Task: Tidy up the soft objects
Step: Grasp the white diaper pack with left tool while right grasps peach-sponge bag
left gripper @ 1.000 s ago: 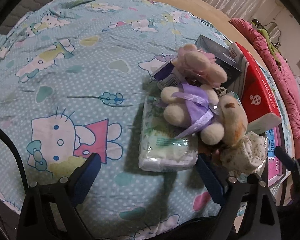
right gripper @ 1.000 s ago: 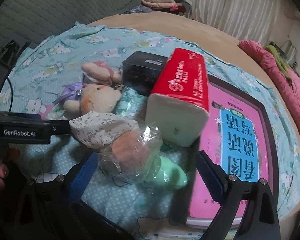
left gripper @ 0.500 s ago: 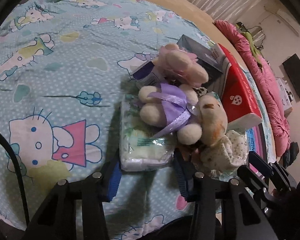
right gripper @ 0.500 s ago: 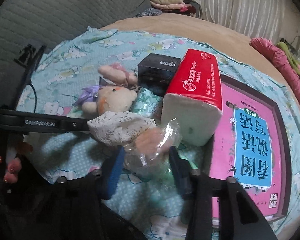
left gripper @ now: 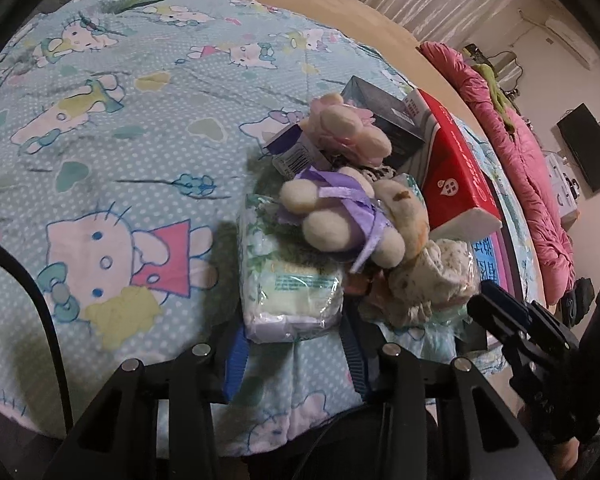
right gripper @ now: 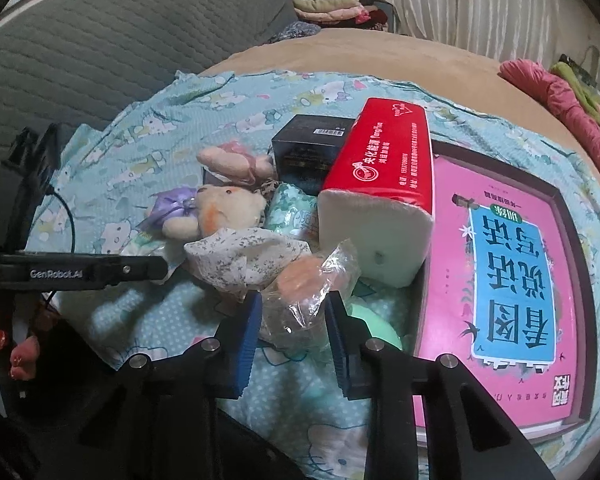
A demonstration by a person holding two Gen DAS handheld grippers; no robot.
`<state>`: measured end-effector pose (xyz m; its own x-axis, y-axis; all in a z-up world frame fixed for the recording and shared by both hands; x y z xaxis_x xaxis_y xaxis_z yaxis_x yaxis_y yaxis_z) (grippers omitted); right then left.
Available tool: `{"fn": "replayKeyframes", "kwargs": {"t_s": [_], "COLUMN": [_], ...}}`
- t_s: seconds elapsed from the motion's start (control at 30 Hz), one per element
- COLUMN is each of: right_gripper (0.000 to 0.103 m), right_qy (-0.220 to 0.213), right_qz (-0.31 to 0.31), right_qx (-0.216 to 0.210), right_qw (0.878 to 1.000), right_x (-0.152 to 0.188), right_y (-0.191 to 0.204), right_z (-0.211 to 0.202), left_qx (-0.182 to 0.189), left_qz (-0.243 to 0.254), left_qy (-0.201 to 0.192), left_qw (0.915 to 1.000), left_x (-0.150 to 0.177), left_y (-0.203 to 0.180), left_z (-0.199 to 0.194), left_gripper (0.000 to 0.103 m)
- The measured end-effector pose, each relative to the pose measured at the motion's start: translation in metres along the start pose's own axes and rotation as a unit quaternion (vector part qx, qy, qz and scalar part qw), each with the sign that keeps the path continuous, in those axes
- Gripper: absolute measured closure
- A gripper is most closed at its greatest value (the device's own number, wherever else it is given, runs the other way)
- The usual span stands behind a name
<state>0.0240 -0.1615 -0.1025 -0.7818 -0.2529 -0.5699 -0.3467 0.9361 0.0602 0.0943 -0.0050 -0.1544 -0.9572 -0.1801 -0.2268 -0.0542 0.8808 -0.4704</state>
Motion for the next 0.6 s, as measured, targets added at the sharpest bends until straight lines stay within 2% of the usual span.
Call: {"fn": "replayKeyframes", "kwargs": {"t_s": [0.2, 0.27, 0.3, 0.37, 0.4, 0.47, 0.6], "right_gripper": [0.076, 0.083, 0.083, 0.074, 0.060, 0.039, 0.034], "right_qy": [-0.005, 0.003, 0.004, 0.009, 0.014, 0.028, 0.028], "right_qz": [0.001, -0.004, -0.006, 0.001, 0.003, -0.008, -0.024], "right_qx": [0.001, 0.006, 0.007, 0.001, 0.007, 0.022, 0.037], "right_qw": [1.000, 1.000, 1.000, 1.000, 1.000, 0.999, 0.999], "right_x": [0.001, 0.002, 0.002, 0.002, 0.003, 0.005, 0.002], "right_y": [-0.001, -0.002, -0.003, -0.003, -0.004, -0.003, -0.003], "right_z": [-0.006, -0.002, 0.001, 0.007, 0.009, 0.015, 0.022], "left_qx": [-0.019, -0.029, -0.029, -0.029, -0.031, -0.032, -0.031], "left_qz": [-0.014, -0.019, -0.022, -0.027, -0.028, -0.027, -0.020], "left_qy": [-0.007, -0.009, -0.009, -0.007, -0.007, -0.008, -0.018], "left_qw": [0.9997, 0.9993, 0.9993, 0.9992, 0.9991, 0.9991, 0.9992], "left_x": [0.002, -0.001, -0.002, -0.002, -0.002, -0.001, -0.003], "left_y": [0.013, 0.020, 0.022, 0.025, 0.026, 0.026, 0.023], "left_z": [-0.014, -0.015, -0.014, -0.014, -0.014, -0.015, -0.022], "left_gripper": [0.061, 0.061, 0.061, 0.061, 0.061, 0.061, 0.061]}}
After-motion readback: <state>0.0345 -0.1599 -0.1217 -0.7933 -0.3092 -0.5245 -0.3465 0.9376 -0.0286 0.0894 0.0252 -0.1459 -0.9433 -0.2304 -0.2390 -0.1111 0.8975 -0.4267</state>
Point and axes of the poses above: each gripper's, at about its wrist camera, not at the fingertips, and z roughly the way its jaws point, y to its left, x to its underside, the point moved 8 cm from there along z, roughly the way its jaws point, and after that the axes turned 12 degrees about -z, right-handed, at the moved point
